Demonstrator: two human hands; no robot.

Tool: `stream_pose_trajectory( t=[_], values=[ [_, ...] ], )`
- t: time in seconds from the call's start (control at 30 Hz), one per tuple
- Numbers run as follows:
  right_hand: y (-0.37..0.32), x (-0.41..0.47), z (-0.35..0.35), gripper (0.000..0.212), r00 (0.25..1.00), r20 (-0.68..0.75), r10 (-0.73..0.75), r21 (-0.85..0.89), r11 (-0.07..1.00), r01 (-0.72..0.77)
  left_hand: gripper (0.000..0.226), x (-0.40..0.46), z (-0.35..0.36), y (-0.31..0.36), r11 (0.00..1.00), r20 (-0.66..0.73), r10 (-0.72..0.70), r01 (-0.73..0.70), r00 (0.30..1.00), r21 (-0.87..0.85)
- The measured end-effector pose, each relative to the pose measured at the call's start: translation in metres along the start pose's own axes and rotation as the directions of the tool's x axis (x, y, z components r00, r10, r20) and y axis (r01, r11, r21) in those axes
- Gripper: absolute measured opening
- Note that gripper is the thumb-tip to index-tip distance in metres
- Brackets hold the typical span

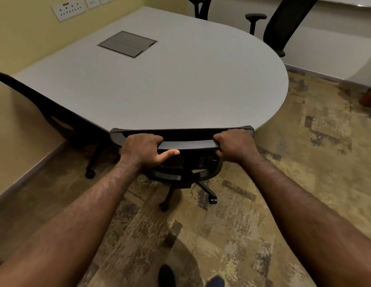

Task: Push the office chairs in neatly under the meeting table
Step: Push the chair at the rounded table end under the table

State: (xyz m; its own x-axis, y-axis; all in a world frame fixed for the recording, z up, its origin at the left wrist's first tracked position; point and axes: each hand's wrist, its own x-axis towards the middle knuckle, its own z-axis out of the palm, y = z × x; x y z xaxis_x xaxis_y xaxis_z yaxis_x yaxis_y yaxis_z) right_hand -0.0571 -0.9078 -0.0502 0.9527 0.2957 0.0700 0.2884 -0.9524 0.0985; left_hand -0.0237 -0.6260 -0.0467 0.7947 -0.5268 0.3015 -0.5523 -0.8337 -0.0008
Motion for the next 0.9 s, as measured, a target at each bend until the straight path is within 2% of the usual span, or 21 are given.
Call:
stream_pose_trajectory(
  t=[0.9],
  values=[
    [0.003, 0.037, 0.009, 0.019, 0.999, -0.015, 0.041, -0.003, 0.999, -0.041, 0.071, 0.028, 0.01, -0.03, 0.998, -0.027, 0.027, -0.026, 0.999, 0.05]
  ],
)
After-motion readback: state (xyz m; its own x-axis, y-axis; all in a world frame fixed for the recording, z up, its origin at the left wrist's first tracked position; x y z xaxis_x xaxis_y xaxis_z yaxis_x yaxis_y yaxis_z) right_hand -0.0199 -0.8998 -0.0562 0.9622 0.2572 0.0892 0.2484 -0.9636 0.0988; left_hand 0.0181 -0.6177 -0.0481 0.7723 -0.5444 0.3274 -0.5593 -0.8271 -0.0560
